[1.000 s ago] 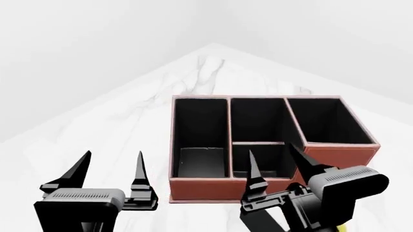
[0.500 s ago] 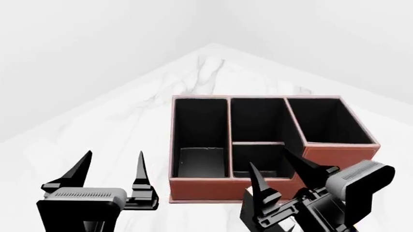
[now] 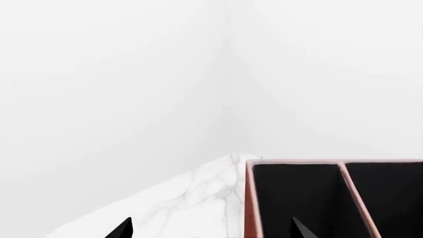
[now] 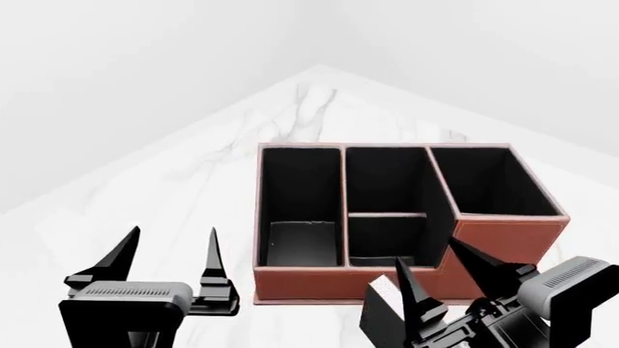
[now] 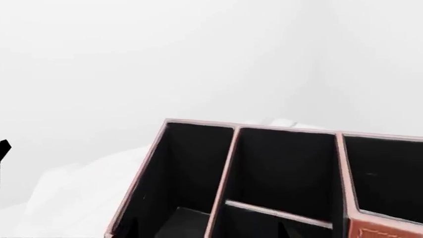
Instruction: Pick up the book and place it in the right compartment of the caddy.
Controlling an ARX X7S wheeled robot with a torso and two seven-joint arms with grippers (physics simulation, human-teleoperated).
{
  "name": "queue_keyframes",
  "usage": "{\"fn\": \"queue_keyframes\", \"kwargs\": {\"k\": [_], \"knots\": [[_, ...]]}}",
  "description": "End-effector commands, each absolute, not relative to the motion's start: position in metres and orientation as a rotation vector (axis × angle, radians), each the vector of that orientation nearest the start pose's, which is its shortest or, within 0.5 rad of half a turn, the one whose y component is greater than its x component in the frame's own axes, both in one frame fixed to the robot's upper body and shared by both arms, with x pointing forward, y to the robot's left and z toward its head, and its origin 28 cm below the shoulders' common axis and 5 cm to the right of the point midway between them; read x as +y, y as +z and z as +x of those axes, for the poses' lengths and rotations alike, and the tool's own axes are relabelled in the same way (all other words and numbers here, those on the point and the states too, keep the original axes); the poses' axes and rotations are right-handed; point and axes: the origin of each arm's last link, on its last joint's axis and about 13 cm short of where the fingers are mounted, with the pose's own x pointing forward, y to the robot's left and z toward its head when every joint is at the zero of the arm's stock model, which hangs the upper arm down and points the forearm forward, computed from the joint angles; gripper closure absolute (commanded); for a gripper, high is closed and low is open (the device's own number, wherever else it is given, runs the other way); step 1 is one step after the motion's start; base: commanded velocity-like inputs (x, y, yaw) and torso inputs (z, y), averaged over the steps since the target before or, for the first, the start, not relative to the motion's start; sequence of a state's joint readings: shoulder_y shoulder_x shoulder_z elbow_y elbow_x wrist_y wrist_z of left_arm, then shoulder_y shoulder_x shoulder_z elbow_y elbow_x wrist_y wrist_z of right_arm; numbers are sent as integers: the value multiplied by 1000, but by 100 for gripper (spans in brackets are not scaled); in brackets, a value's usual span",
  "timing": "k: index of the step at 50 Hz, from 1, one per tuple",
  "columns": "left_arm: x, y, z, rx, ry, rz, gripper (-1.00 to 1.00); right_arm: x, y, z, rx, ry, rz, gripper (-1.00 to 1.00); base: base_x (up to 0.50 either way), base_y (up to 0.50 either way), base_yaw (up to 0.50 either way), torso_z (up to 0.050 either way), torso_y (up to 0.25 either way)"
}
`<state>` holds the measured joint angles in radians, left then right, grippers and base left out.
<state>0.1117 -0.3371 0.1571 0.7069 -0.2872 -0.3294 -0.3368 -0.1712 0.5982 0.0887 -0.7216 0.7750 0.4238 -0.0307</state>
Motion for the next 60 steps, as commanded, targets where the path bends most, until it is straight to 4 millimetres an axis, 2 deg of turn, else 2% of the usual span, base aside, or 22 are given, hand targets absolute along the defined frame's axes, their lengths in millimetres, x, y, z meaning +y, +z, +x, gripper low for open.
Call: {"fn": "queue_keyframes", "kwargs": {"k": [1, 13, 24, 60], "knots": [[213, 111, 167, -186, -20, -2, -100, -166, 124, 155, -13, 408, 75, -100, 0, 0, 0, 0, 0], [213, 112, 166, -188, -25, -3, -100, -167, 114, 153, 9, 406, 74, -100, 0, 0, 0, 0, 0], [212, 111, 166, -186, -27, -2, -100, -168, 93, 151, 62, 400, 82, -100, 0, 0, 0, 0, 0], [211, 110, 166, -185, -28, -2, -100, -166, 66, 144, 133, 410, 120, -100, 0, 0, 0, 0, 0]]}}
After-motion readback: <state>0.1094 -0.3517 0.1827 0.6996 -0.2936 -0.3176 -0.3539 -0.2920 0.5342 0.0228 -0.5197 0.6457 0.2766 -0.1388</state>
